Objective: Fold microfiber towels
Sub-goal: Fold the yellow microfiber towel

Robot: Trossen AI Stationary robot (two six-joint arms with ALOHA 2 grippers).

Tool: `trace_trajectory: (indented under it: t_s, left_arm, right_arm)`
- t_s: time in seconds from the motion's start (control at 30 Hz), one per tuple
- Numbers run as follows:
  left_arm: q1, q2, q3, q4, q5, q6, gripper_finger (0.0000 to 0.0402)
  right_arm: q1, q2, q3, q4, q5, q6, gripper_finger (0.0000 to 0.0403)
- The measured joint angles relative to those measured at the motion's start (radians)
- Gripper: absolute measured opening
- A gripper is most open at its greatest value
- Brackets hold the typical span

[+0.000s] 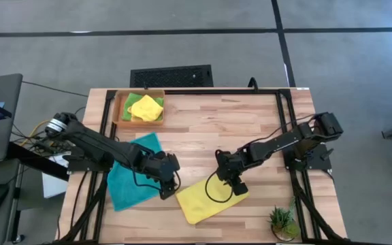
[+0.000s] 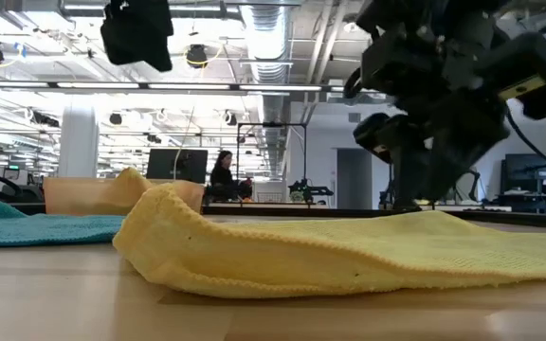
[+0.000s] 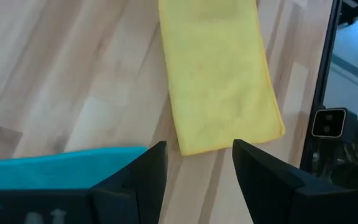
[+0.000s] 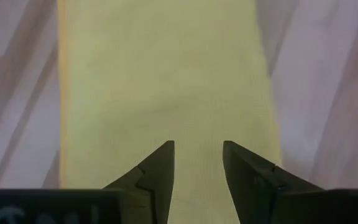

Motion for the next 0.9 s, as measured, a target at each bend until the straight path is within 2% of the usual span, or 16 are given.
trace_trajectory:
  t_s: [0.4, 0.73, 0.9]
  left_arm:
    - [0.0, -0.021, 0.0, -0.016, -0.027, -0.008, 0.0174]
    - [0.0, -0.021, 0.0, -0.021, -0.027, -0.021, 0.0174]
    - [0.0, -0.021, 0.0, -0.025, -0.027, -0.021, 0.0174]
  right_arm:
    - [-0.075, 0.001, -0.058, 0.032, 0.005, -0.01, 0.0156]
    - [-0.123, 0.114, -0.037, 0.059, 0.007, -0.025, 0.0154]
    - [-0.127, 0.123, -0.02, 0.071, 0.08, -0.028, 0.0154]
